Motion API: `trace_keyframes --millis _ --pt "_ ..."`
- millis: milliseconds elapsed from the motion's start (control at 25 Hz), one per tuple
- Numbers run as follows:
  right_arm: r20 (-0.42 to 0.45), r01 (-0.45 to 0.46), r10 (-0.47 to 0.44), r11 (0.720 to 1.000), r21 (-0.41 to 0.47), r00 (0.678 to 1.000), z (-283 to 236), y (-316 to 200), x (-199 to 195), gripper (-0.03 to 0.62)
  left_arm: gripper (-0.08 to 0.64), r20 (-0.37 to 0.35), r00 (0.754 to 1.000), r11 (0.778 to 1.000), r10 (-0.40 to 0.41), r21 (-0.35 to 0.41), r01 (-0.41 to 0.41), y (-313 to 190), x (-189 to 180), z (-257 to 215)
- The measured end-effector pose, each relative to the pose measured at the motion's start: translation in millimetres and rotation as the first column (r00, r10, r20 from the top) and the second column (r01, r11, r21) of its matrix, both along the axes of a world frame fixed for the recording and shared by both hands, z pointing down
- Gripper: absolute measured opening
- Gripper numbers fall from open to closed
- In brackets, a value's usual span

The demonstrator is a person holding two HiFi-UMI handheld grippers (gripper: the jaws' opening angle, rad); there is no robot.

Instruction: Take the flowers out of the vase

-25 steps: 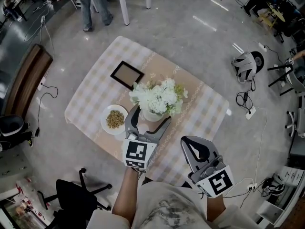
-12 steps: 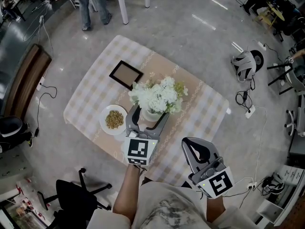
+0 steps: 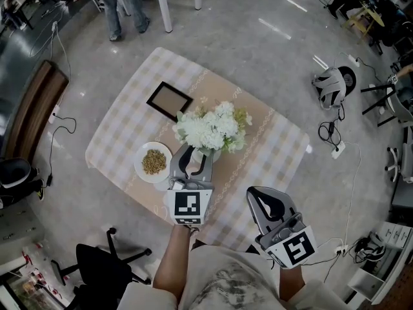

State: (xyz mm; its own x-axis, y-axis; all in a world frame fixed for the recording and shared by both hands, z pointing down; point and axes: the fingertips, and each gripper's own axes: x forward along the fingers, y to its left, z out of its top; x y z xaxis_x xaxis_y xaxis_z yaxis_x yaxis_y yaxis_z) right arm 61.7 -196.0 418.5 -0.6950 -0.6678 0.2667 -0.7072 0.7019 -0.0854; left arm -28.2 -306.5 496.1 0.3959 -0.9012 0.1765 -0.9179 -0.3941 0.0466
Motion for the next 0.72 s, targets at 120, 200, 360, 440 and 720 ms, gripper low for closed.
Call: trace_keyframes --millis 120,200,360,440,720 --pt "-0.001 -0.002 0.002 1.0 -0.001 1.0 0.8 0.7 0.5 0.015 0.092 0.004 1.0 1.0 -0.02 0.003 0.02 -0.5 -3.2 0.1" --pt "-0.001 -0.003 0.003 1.0 -0.001 1.0 1.2 1.1 0.7 0.015 0.081 0.006 1.0 1.0 -0.028 0.004 0.028 -0.3 -4.3 -0.4" --pt "-0.005 -0.004 0.004 1.0 -0.004 1.0 2.7 2.4 1.7 0.015 0.056 0.012 0.999 0.999 -0.041 0.018 0.041 1.3 -5.7 -3.9" --pt "-0.005 -0.004 0.004 1.0 -0.005 1.0 2.5 3.2 1.7 0.015 0.051 0.01 0.999 0.999 -0.044 0.023 0.044 2.0 -6.4 -6.1" --pt "-0.004 0.004 -0.004 1.0 0.001 1.0 1.0 4.7 -1.3 0.015 0.046 0.008 0.999 0.998 -0.045 0.037 0.045 4.7 -8.3 -13.9"
